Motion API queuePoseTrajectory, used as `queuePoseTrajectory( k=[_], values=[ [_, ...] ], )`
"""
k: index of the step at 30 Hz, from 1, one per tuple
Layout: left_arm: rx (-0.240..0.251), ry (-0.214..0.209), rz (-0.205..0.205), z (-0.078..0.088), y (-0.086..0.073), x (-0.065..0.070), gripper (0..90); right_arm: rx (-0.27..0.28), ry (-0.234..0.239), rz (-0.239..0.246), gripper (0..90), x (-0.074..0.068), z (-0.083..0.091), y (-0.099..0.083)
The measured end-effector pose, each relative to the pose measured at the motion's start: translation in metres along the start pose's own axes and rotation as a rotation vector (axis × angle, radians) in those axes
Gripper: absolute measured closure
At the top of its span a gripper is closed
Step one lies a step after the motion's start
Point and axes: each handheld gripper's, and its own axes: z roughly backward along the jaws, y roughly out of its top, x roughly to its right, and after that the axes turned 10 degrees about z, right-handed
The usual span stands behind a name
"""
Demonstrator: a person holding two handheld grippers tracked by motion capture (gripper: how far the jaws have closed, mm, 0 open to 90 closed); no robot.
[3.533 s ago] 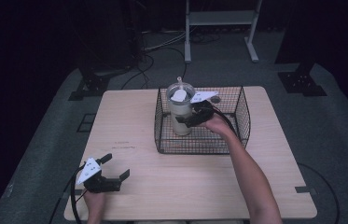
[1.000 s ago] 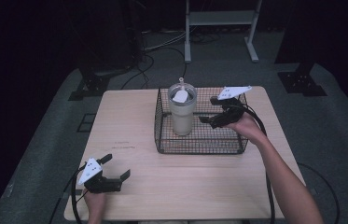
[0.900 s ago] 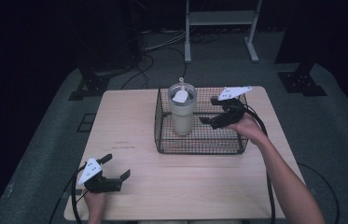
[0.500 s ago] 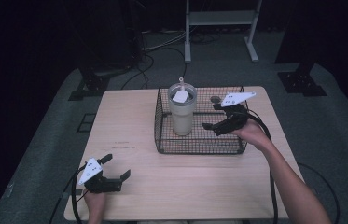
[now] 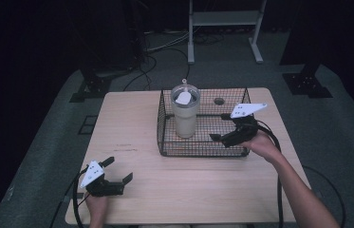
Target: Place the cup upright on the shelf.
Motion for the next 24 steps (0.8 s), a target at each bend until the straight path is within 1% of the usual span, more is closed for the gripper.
queuePoseTrajectory(
  k=[1,8,14,17,20,24],
  values=[
    [0.001,0.0,0.002,0.0,0.0,0.0,0.0,-0.004,0.004,-0.003,9.6,-0.001,0.002,0.0],
    [0.004,-0.001,0.005,0.0,0.0,0.001,0.0,0.021,-0.005,-0.005,9.6,-0.008,0.015,-0.009],
    [0.002,0.0,0.003,0.0,0.0,0.001,0.0,0.008,0.003,-0.016,9.6,-0.015,0.02,-0.02],
    [0.002,-0.001,0.002,0.0,0.0,0.001,0.0,0.018,0.008,-0.025,9.6,-0.019,0.023,-0.023],
    [0.002,-0.001,0.002,0.0,0.0,0.001,0.0,0.025,0.011,-0.02,9.6,-0.022,0.026,-0.026],
    [0.001,-0.002,0.002,0.0,0.0,0.001,0.0,0.047,0.013,-0.026,9.6,-0.028,0.032,-0.029]
  ],
)
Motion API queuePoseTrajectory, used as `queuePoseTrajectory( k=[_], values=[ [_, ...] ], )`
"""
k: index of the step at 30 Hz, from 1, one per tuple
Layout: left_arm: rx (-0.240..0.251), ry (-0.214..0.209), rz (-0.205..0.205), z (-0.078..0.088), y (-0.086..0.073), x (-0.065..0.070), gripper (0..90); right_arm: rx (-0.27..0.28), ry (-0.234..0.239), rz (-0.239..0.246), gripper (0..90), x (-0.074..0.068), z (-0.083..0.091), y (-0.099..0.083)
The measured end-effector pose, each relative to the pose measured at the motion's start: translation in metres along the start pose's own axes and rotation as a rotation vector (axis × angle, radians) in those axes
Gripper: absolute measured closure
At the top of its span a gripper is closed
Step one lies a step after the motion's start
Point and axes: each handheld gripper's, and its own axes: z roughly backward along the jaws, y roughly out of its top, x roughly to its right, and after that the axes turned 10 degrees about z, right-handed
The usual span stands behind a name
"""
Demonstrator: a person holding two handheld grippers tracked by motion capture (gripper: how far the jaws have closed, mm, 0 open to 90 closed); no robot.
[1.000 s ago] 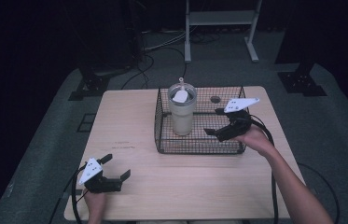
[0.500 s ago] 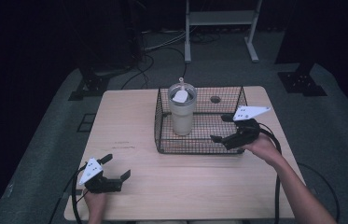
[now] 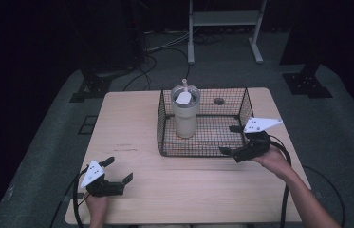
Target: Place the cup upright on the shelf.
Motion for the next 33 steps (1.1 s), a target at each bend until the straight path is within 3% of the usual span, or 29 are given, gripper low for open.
queuePoseTrajectory(
  k=[17,33],
  values=[
    [-0.003,0.002,-0.001,0.0,0.0,0.0,0.0,0.027,-0.005,0.005,9.6,-0.024,0.023,-0.025],
    [-0.005,0.004,-0.003,0.0,0.0,0.0,0.0,0.054,-0.023,-0.047,9.6,-0.039,0.036,-0.063]
  ],
)
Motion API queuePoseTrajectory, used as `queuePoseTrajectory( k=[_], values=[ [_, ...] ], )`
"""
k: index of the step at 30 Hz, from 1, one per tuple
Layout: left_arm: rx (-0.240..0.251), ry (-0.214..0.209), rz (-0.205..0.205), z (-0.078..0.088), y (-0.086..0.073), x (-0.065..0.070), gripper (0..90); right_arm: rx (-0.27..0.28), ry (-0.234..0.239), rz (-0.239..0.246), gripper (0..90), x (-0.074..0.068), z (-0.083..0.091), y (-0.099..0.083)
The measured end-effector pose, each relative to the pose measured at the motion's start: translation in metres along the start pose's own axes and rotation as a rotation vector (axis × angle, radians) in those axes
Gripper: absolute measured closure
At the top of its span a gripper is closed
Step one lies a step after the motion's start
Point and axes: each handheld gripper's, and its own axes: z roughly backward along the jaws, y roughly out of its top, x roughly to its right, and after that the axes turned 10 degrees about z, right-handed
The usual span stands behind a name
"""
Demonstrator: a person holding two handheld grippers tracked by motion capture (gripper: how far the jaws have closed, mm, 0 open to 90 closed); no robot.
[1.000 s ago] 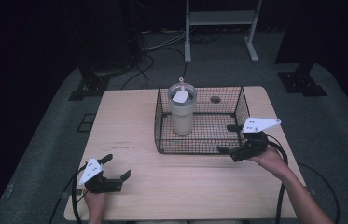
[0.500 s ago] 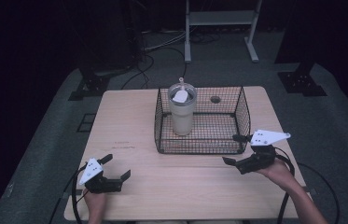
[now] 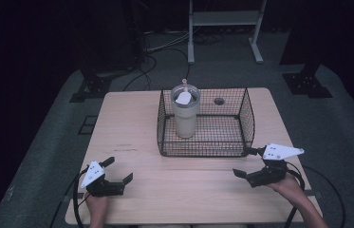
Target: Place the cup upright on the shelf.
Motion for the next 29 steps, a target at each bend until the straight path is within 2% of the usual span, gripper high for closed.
queuePoseTrajectory(
  k=[6,11,19,24,27,28,29],
  values=[
    [-0.001,0.001,-0.001,0.0,0.0,0.0,0.0,0.004,-0.008,-0.009,9.6,-0.006,0.004,-0.012],
    [-0.002,0.002,-0.002,0.0,0.0,0.0,0.0,-0.01,-0.014,-0.007,9.6,-0.012,0.005,-0.021],
    [-0.003,0.002,-0.003,0.0,0.0,0.0,0.0,-0.037,-0.023,-0.031,9.6,-0.017,0.003,-0.036],
    [-0.003,0.004,-0.003,0.0,0.0,0.0,0.0,-0.007,-0.063,-0.065,9.6,-0.022,-0.001,-0.048],
    [-0.002,0.003,-0.001,-0.001,0.0,0.0,0.0,0.072,-0.107,-0.135,11.5,-0.029,-0.003,-0.059],
    [-0.003,0.001,0.0,-0.001,0.0,0.0,0.0,0.084,-0.104,-0.166,15.4,-0.032,-0.003,-0.061],
    [-0.001,0.001,0.002,-0.001,0.0,0.0,0.0,0.088,-0.085,-0.156,14.9,-0.034,-0.003,-0.061]
  ],
)
